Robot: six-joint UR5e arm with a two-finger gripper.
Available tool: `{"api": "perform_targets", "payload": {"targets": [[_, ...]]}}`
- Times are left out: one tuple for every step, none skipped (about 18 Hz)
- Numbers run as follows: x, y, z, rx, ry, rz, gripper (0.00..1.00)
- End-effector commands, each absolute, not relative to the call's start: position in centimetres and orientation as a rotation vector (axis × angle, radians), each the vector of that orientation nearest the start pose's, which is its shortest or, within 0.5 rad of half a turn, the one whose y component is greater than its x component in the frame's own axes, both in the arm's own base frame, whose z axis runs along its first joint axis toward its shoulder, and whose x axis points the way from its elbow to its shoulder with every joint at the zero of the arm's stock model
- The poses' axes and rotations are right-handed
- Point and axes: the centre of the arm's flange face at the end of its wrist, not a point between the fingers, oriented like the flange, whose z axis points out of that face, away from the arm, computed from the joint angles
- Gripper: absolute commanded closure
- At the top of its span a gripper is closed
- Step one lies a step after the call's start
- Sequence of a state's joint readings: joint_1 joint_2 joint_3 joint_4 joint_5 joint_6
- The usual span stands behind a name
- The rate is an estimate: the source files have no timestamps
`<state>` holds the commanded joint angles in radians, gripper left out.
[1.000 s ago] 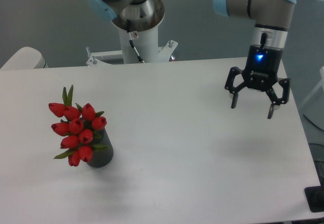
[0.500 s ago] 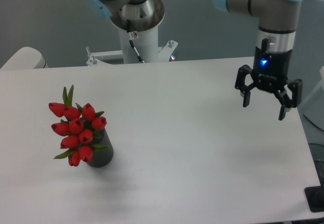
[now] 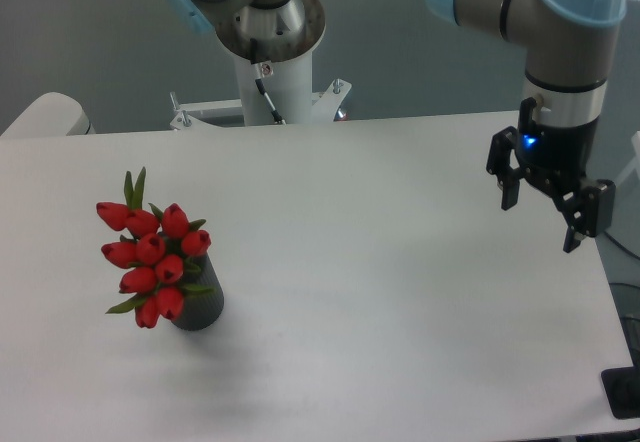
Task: Insert the flowers into the vase
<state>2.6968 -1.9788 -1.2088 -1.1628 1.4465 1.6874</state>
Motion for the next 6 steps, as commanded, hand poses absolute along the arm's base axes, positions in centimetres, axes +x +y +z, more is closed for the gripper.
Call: {"api": "perform_targets", "payload": {"targets": [[-56.05,42.86,47.61,-2.796,0.843,0.498,0.0],[-56.06,42.99,47.54,-2.791,0.845,0.506,0.0],[-56.13,43.03,47.4,-2.789,0.845,0.512,0.0],[-56.14,43.03,47.41,-2.789,0.845,0.514,0.0],[-56.18,43.05,47.31,-2.789,0.845,0.512,0.0],[-56.13,43.03,47.33,-2.79,0.843,0.512,0.0]]}}
